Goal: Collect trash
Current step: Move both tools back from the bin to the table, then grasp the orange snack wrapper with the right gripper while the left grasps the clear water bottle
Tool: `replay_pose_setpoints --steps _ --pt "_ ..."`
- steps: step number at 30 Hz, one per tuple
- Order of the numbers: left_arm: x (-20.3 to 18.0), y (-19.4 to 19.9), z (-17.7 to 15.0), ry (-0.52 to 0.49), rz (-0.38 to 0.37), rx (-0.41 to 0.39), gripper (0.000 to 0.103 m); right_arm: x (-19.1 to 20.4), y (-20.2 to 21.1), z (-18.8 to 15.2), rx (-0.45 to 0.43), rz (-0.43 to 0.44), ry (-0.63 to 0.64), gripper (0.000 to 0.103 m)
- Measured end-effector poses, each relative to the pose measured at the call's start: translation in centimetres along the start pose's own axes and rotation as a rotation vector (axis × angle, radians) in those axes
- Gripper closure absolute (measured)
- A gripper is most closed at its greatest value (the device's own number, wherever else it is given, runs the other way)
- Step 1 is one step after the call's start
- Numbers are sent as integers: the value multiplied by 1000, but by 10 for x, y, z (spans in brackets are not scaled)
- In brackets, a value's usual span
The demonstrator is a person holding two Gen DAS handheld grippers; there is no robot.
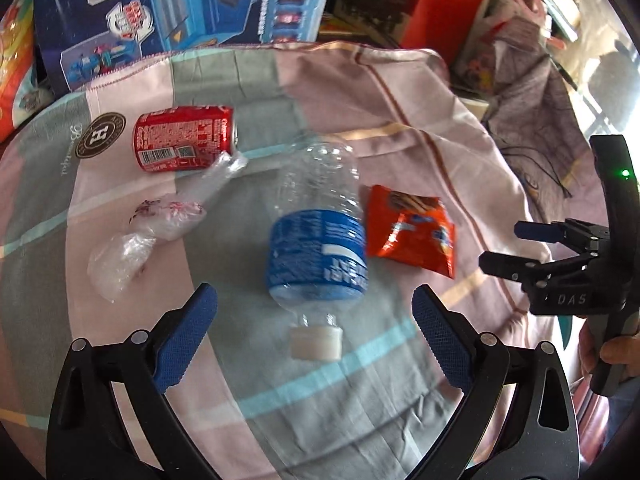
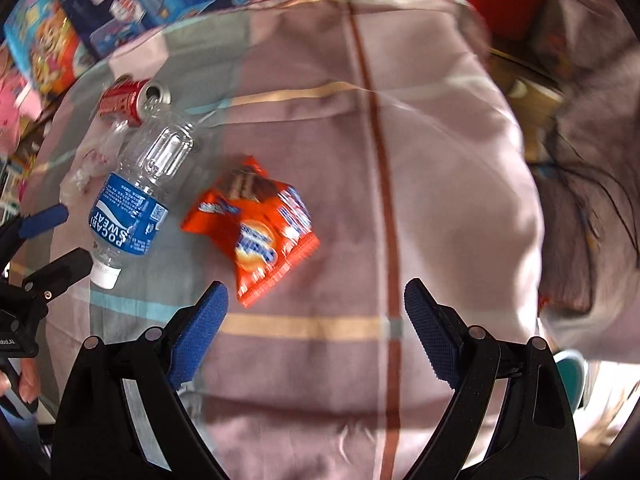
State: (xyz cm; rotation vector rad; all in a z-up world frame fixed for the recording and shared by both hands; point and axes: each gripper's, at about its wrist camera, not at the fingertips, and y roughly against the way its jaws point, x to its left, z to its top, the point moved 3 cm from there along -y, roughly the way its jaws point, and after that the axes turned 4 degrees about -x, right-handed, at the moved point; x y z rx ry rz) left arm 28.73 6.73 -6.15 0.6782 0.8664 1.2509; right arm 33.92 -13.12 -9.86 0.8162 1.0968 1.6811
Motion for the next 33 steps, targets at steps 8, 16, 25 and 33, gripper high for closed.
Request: replay_pose_setpoints --steps 8,16,25,33 --pt "11 -24 5 4 -10 31 5 7 -28 28 17 29 39 17" --pt "20 -40 5 33 -34 55 5 14 -56 38 39 99 43 22" --pt "11 -53 9 23 -19 75 5 5 -51 28 4 161 -22 65" --pt "-6 -68 14 -10 -6 76 11 -19 -44 6 12 123 -82 65"
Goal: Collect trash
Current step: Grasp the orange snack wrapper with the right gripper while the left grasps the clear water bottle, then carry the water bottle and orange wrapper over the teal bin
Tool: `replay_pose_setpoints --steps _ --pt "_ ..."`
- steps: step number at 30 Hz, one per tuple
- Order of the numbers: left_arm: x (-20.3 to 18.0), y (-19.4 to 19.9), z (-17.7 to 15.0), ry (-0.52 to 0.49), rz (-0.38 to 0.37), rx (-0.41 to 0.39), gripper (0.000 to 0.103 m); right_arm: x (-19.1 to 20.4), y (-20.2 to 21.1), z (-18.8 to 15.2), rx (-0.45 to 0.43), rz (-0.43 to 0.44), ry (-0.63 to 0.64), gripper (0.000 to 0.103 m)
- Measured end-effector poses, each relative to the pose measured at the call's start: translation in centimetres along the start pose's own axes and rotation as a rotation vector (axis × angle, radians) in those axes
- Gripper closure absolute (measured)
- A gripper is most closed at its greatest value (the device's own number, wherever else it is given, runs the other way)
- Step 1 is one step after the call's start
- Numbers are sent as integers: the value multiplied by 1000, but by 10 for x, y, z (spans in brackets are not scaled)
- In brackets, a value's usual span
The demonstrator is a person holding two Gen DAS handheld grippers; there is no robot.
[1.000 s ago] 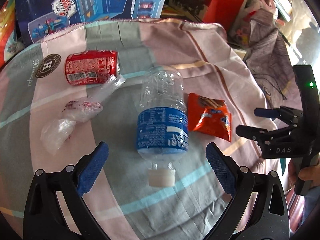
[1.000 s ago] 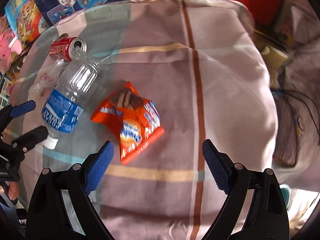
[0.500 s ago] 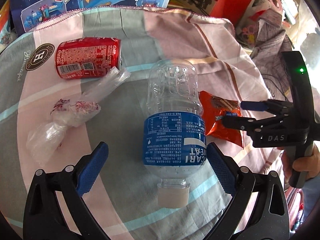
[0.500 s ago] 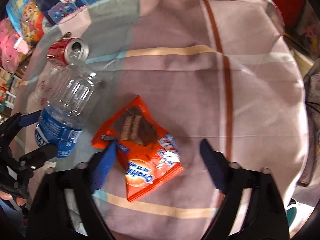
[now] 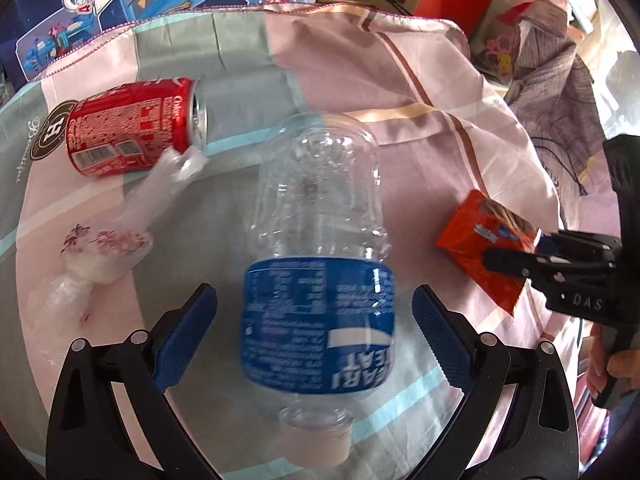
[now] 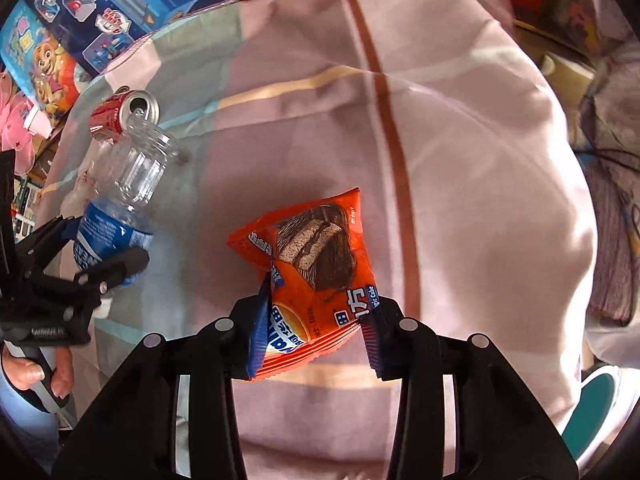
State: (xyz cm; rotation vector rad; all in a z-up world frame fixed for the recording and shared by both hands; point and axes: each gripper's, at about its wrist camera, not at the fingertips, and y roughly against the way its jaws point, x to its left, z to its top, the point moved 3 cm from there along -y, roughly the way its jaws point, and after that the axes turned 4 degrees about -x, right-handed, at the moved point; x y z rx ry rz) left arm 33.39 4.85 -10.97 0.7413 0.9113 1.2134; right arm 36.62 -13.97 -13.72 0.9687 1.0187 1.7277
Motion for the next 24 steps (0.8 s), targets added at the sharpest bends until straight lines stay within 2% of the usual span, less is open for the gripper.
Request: replay_pose_setpoints --steps 1,2,7,12,24 --pt "-2 0 0 -6 4 1 28 -3 2 -3 1 -4 -8 65" --pt "-4 -2 -1 -10 15 10 37 -5 4 -7 1 -9 -12 65" --pt "-15 7 -7 -40 47 -20 37 -15 27 -22 -41 -19 -44 65" --pt "-36 25 -16 -76 38 -39 37 -25 54 -42 -80 -8 -99 65" --pt "-101 58 -41 -146 -42 -69 37 -52 118 -96 -173 2 -181 65"
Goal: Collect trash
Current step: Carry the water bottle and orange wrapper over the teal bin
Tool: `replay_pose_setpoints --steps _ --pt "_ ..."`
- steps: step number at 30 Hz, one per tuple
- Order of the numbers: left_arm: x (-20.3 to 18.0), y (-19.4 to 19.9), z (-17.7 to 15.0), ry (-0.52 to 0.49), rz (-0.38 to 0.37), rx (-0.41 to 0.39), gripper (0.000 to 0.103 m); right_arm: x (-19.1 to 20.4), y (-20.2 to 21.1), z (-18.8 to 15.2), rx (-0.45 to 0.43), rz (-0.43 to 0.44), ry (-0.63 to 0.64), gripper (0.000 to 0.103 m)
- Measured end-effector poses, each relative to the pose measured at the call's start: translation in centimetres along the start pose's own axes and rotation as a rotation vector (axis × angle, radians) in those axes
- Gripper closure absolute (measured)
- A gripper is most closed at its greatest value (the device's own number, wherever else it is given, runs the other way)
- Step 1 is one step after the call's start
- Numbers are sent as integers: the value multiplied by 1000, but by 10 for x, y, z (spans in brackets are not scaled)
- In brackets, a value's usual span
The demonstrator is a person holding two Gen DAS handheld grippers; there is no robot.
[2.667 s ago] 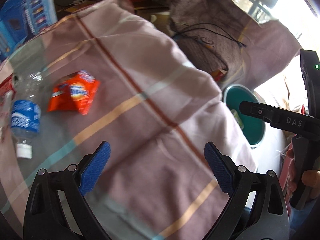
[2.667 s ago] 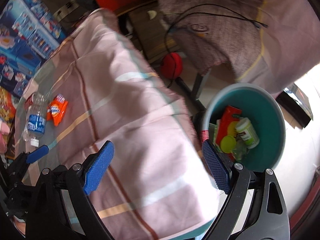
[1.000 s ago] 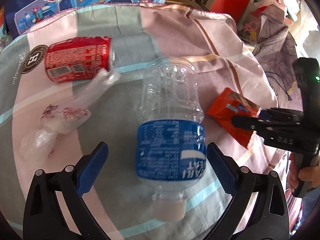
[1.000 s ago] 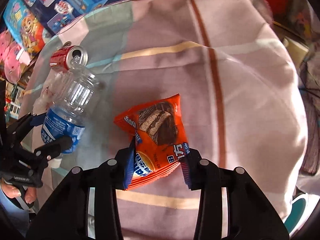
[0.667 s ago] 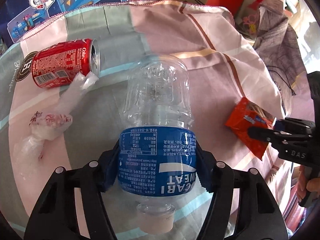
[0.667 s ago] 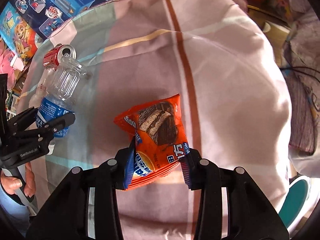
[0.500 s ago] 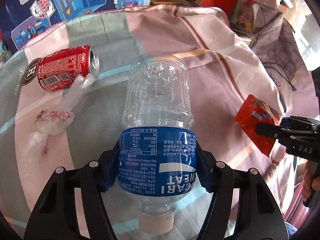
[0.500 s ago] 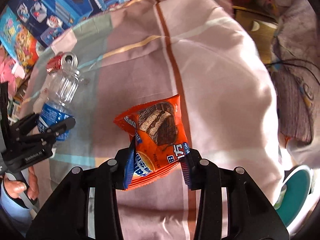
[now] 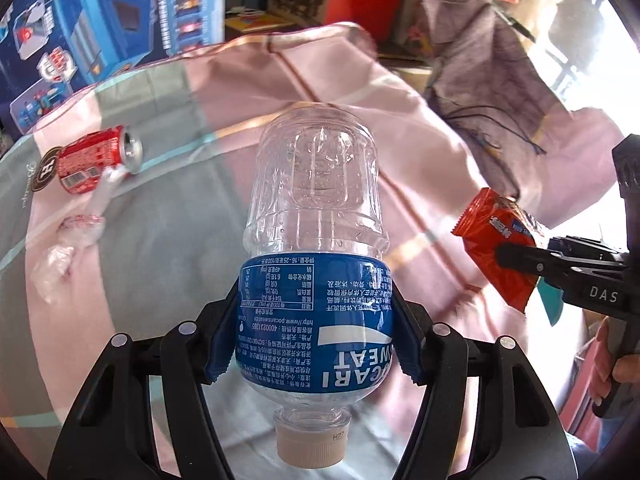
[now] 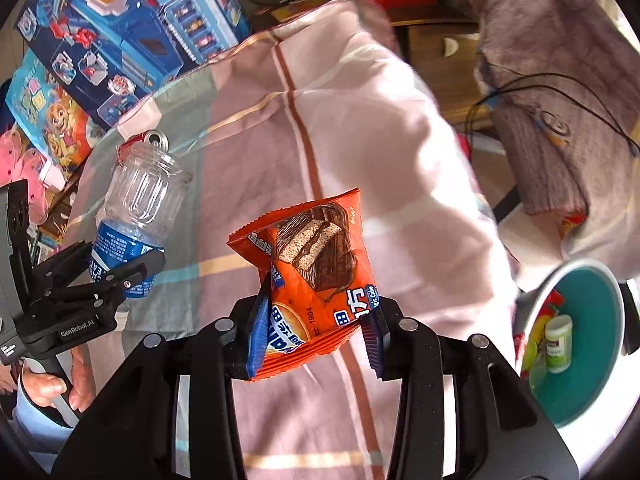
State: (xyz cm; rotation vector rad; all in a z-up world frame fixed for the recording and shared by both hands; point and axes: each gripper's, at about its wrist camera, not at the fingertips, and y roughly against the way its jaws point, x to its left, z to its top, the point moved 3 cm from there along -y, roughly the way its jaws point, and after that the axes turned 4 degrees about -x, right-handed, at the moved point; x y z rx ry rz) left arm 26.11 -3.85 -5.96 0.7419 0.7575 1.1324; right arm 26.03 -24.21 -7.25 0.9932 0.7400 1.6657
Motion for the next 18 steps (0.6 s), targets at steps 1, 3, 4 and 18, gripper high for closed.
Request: replay_pose_setpoints --steps 1,3,4,18 --pt "-8 1 -1 -10 -7 0 37 -5 6 -3 -7 -1 -10 65" --pt "-23 2 -3 -34 -20 1 37 -14 16 -7 -20 -5 -24 65" --pt "-31 2 -3 -47 -27 2 37 -20 22 -9 -30 -10 -35 65" --pt "-150 -2 -5 -227 -126 22 37 -103 85 -40 -150 -64 -202 65"
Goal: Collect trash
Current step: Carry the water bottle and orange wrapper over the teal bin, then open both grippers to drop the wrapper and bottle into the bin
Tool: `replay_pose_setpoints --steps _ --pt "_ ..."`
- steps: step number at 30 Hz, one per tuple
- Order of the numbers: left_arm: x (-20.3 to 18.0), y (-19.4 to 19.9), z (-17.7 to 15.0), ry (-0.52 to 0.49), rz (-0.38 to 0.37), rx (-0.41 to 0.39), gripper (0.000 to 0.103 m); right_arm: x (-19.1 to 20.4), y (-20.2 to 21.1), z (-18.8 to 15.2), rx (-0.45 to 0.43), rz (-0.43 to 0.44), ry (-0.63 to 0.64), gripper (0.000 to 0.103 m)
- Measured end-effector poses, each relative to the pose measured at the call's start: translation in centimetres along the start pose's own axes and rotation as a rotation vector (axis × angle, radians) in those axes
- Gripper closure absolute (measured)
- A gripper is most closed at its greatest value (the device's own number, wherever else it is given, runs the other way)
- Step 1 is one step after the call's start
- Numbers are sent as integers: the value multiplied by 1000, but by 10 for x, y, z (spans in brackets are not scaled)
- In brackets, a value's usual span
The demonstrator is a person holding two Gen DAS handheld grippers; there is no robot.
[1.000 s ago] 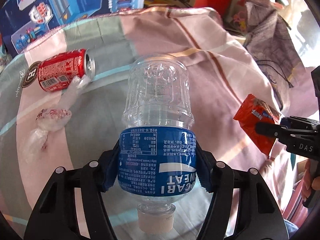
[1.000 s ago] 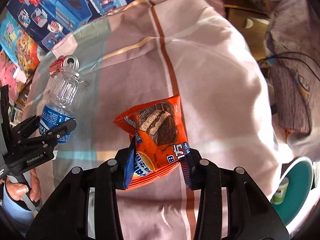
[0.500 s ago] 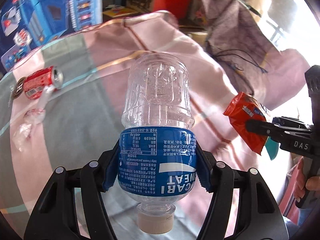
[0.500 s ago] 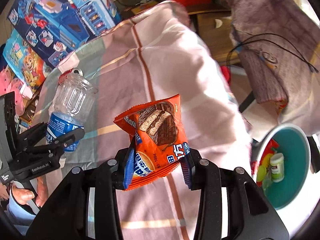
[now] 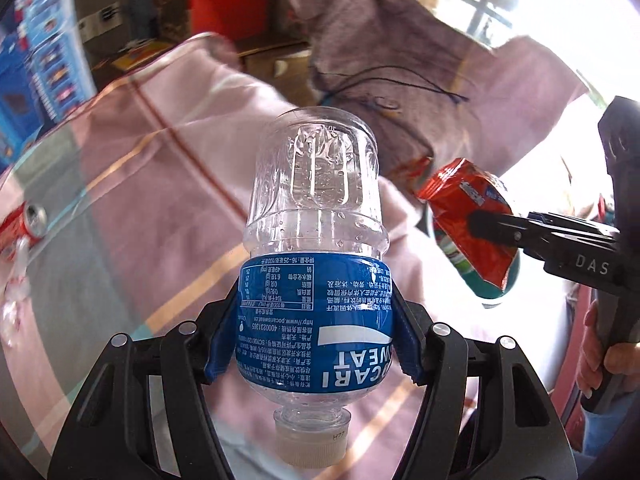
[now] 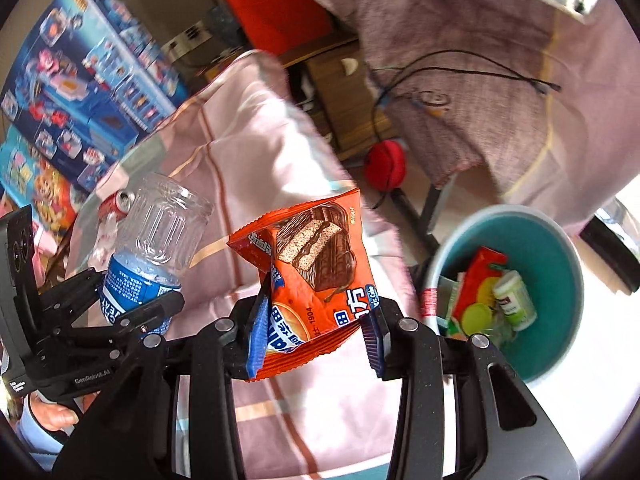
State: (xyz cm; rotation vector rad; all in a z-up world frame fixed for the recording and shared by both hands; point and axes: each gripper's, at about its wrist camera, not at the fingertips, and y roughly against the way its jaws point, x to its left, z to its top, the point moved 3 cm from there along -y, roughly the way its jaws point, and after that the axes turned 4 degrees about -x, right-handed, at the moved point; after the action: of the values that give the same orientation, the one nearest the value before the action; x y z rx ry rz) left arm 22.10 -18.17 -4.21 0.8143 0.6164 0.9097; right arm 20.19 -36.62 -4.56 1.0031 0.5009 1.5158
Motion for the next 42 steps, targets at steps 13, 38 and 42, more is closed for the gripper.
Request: replay_pose_setpoints --steps 13,38,42 --pt "-83 -27 14 -131 -37 51 37 -78 25 -9 -49 -22 -125 65" --pt "-195 -113 34 -257 -158 180 37 -213 36 -30 -33 -171 -330 52" --pt "-203 -129 36 -246 -179 216 36 -224 34 -27 -32 -174 -370 37"
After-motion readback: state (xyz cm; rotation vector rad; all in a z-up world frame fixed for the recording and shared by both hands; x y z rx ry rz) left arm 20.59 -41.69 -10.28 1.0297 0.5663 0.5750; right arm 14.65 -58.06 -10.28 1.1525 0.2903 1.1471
